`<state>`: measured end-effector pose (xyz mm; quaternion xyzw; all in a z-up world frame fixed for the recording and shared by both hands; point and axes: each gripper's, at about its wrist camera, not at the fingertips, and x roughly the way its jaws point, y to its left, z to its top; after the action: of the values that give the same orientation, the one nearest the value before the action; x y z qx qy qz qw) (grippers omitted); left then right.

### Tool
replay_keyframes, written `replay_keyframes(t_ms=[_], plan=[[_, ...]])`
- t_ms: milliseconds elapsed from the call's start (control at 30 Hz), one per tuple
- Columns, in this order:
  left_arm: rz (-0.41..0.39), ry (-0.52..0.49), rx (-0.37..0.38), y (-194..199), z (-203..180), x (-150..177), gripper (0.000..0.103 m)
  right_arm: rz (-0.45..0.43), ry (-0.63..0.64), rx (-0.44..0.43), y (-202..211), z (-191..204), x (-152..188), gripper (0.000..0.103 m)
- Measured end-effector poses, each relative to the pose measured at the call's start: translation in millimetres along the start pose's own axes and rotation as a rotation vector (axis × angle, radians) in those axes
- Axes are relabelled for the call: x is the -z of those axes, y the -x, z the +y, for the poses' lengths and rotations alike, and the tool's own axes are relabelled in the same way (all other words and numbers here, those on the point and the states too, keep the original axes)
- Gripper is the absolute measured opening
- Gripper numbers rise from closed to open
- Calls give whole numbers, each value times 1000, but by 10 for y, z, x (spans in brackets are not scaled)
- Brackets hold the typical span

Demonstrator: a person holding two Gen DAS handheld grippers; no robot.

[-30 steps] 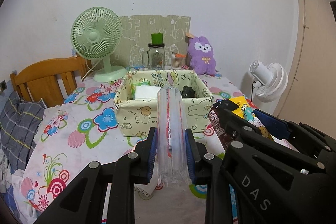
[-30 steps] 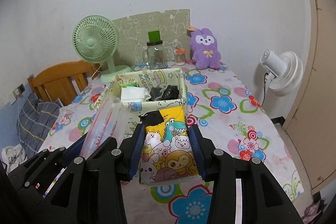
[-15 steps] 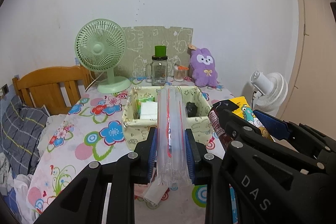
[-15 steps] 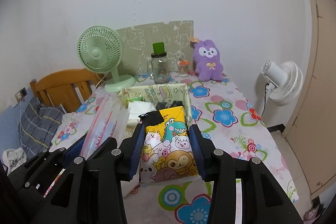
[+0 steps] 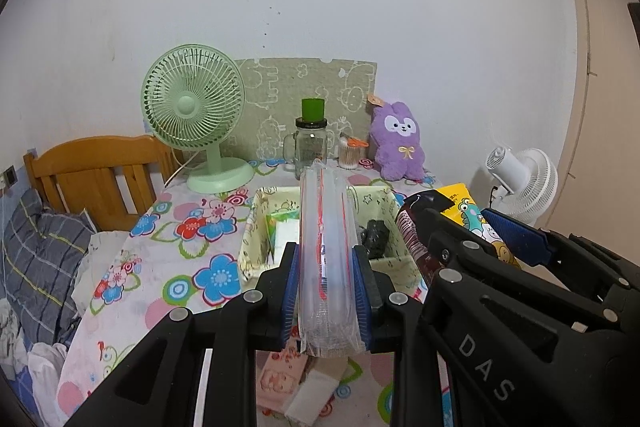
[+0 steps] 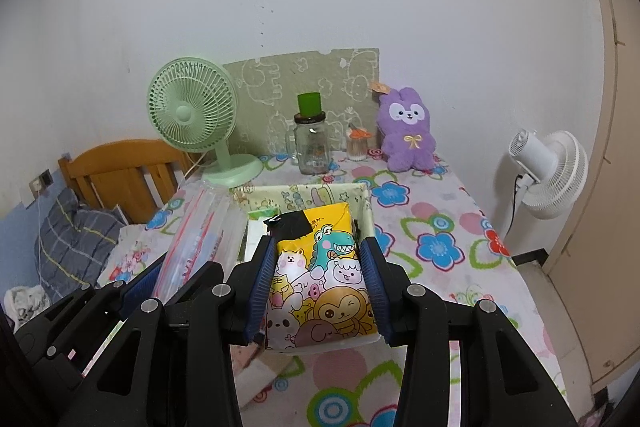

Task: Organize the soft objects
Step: 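Lift both held packs and carry them over the fabric box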

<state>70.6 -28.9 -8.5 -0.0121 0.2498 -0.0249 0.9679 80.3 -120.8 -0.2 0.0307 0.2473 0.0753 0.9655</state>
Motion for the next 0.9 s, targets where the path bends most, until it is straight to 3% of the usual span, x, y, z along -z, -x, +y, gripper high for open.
replay_keyframes(t_ms=[900], plan=[[42, 12, -38, -728, 210, -302, 25, 36, -11, -42, -856, 41, -334, 47]])
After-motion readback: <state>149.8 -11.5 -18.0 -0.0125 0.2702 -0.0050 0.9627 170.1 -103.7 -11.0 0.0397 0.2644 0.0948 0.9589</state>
